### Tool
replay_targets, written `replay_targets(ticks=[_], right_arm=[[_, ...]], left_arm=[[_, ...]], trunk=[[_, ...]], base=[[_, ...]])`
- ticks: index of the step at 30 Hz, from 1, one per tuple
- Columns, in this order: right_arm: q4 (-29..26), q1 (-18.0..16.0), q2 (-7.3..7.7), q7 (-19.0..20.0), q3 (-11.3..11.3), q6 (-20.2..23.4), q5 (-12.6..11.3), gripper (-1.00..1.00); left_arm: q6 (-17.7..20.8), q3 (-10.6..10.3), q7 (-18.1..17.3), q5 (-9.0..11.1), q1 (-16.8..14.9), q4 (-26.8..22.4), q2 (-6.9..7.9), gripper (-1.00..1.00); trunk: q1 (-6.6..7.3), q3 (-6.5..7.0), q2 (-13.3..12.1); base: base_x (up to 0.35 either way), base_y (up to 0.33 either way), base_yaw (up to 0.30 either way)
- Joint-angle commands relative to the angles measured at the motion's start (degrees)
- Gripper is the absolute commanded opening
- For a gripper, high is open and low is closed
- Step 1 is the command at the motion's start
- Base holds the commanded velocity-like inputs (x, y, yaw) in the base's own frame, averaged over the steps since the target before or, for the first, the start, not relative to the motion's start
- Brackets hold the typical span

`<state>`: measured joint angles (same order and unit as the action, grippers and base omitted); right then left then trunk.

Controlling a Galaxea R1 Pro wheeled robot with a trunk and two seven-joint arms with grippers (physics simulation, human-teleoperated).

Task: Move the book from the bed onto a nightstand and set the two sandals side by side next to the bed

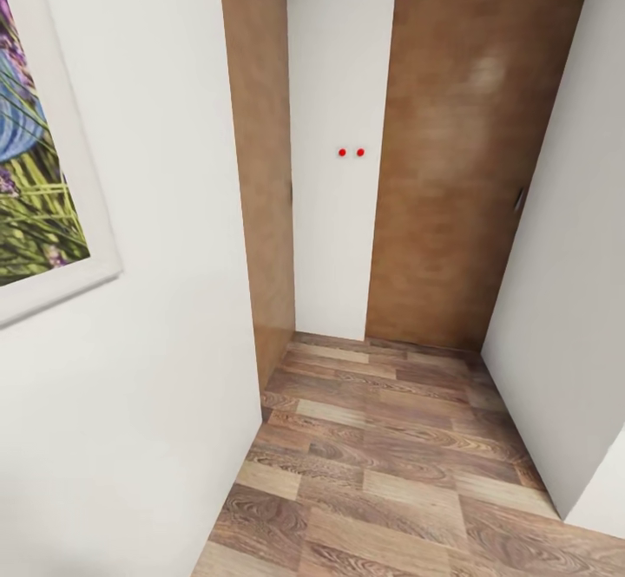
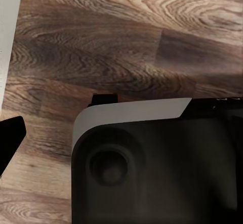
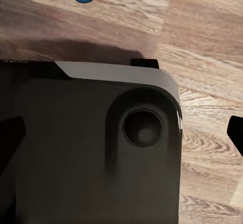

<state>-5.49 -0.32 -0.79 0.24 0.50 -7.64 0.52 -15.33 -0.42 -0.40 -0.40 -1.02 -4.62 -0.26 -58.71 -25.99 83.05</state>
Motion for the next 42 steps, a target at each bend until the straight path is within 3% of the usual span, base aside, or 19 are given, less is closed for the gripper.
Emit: replay_targets(ticks=[1,23,42], right_arm=[[0.04,-0.03,0.00,0.02,0.03,-0.18,0.06,1.00],[0.04,-0.05,0.00,0.03,0.03,-0.18,0.09,1.00],[0.04,-0.04,0.04,0.02,0.03,-0.18,0.09,1.00]], left_arm=[[-0.20,-0.02,-0.04,-0.04,-0.04,0.05,0.00,1.00],[-0.22,-0.02,-0.04,-0.04,-0.04,0.05,0.00,1.00],[-0.22,-0.02,-0.04,-0.12,-0.04,0.05,0.00,1.00]], trunk=[[-0.01,-0.06,0.03],[-0.01,-0.06,0.03],[-0.01,-0.06,0.03]], base=[[0.144,0.034,0.001],[0.033,0.007,0.001],[0.001,0.000,0.080]])
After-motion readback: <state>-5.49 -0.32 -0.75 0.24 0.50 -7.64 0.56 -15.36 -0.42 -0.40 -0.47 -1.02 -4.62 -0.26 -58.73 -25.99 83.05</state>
